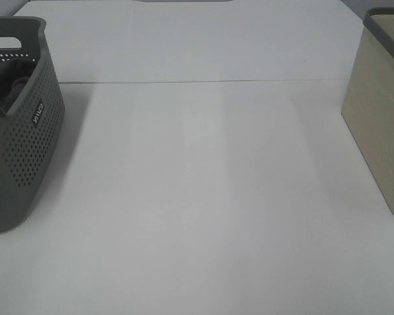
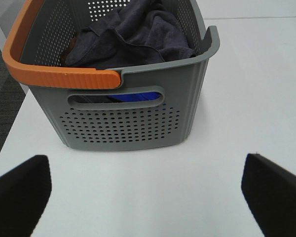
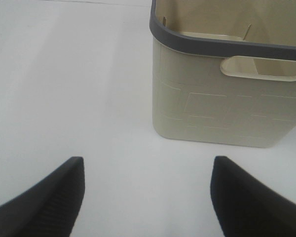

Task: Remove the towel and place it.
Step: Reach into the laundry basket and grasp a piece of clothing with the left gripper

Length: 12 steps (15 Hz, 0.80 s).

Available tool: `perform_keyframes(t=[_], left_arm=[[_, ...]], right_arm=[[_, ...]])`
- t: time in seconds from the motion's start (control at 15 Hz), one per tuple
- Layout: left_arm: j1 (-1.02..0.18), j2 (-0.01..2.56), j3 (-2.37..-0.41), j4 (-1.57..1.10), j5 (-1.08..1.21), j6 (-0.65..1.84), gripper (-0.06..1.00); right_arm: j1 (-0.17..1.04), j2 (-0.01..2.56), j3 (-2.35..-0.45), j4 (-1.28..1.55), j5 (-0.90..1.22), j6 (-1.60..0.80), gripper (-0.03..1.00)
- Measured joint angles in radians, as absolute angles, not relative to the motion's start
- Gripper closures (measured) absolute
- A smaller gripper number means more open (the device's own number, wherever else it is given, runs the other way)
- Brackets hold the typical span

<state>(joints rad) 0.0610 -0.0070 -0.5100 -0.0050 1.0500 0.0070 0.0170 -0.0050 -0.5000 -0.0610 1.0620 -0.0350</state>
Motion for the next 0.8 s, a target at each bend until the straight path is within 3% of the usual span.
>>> perform_keyframes(t=[0.8], left_arm=[[0.061,-0.007,-0.51,-0.005,1.05,0.007,-0.05]], right_arm=[[0.017,-0.005,-0.5,-0.061,1.062,-0.035,0.29]])
